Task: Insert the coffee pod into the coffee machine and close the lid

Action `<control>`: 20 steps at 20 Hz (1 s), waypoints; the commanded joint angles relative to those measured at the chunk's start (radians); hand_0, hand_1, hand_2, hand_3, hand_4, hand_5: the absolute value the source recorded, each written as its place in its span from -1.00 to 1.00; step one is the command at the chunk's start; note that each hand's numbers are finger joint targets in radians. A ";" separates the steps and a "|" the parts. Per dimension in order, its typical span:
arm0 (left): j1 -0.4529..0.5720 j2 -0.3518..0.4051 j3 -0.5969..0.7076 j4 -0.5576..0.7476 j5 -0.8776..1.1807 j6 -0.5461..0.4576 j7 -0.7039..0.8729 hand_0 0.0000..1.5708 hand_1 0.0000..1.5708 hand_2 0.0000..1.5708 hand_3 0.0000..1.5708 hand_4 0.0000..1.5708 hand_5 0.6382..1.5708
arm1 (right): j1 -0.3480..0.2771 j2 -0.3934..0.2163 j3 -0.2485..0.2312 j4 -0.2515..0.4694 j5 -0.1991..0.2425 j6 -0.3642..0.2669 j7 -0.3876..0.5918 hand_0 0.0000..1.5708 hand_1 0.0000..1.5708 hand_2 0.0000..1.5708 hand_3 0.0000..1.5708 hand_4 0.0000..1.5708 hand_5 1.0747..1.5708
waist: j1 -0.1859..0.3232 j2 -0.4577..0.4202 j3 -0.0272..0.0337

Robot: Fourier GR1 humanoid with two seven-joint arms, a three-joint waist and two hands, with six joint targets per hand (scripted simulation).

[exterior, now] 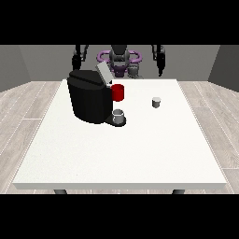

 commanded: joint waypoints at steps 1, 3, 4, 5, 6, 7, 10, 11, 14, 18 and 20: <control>0.001 0.022 -0.006 0.002 0.011 -0.055 -0.009 -1.00 -1.00 -1.00 -1.00 -0.25 1.00 | 0.000 0.009 -0.028 0.070 -0.019 0.009 -0.063 -1.00 -1.00 -1.00 -1.00 -0.58 1.00 | 0.024 -0.013 -0.0230; -0.045 0.037 0.011 0.024 0.037 -0.087 0.011 -1.00 -1.00 -1.00 -1.00 -0.25 1.00 | 0.013 0.009 -0.011 0.020 -0.027 0.024 -0.034 -1.00 -1.00 -1.00 -1.00 -0.58 1.00 | -0.016 -0.039 -0.0233; -0.048 0.044 0.004 0.002 0.051 -0.117 0.020 -1.00 -1.00 -1.00 -1.00 -0.25 1.00 | 0.015 0.009 -0.025 0.055 -0.031 0.030 -0.079 -1.00 -1.00 -1.00 -1.00 -0.58 1.00 | -0.003 -0.040 -0.0231; -0.054 0.052 -0.005 0.036 0.025 -0.135 -0.063 -1.00 -1.00 -1.00 -1.00 -0.25 1.00 | -0.025 0.018 -0.026 0.056 -0.025 0.013 -0.071 -1.00 -1.00 -1.00 -1.00 -0.58 1.00 | 0.002 -0.018 -0.0233; -0.082 0.096 0.047 0.048 0.090 -0.191 -0.037 -1.00 -1.00 -1.00 -1.00 -0.25 1.00 | 0.002 0.010 -0.033 0.042 -0.035 0.024 -0.084 -1.00 -1.00 -1.00 -1.00 -0.58 1.00 | -0.021 -0.020 -0.0234; -0.051 0.138 0.048 0.099 0.021 -0.181 -0.105 -1.00 -1.00 -1.00 -1.00 -0.25 1.00 | -0.002 0.052 -0.036 0.002 -0.062 0.013 -0.167 -1.00 -1.00 -1.00 -1.00 -0.58 1.00 | -0.059 0.004 -0.0234; -0.119 0.201 0.053 0.109 -0.041 -0.164 0.005 -1.00 -1.00 -1.00 -1.00 -0.43 1.00 | -0.023 0.065 -0.031 0.021 -0.065 0.006 -0.138 -1.00 -1.00 -1.00 -1.00 -0.59 1.00 | -0.052 0.009 -0.0229; -0.146 0.210 0.060 0.143 -0.060 -0.153 0.009 -1.00 -1.00 -1.00 -1.00 -0.58 1.00 | -0.050 0.077 -0.023 0.012 -0.063 0.001 -0.153 -1.00 -1.00 -1.00 -1.00 -0.56 1.00 | -0.066 0.035 -0.0230; -0.183 0.252 0.076 0.240 -0.119 -0.155 -0.072 -1.00 -1.00 -1.00 -1.00 -1.00 1.00 | -0.101 0.048 -0.035 -0.005 -0.065 0.007 -0.119 -1.00 -1.00 -1.00 -1.00 -0.54 1.00 | -0.089 0.088 -0.0236; -0.211 0.307 0.079 0.339 -0.189 -0.156 -0.085 -1.00 -1.00 -1.00 -1.00 -1.00 1.00 | -0.067 0.031 -0.013 -0.021 -0.073 0.065 -0.163 -1.00 -1.00 -1.00 -1.00 -0.57 1.00 | -0.139 0.110 -0.0236; -0.235 0.318 0.036 0.332 -0.268 -0.120 -0.063 -1.00 -1.00 -1.00 -1.00 -1.00 1.00 | -0.113 0.066 -0.019 0.020 -0.051 0.016 -0.204 -1.00 -1.00 -1.00 -1.00 -0.70 1.00 | -0.123 0.143 -0.0231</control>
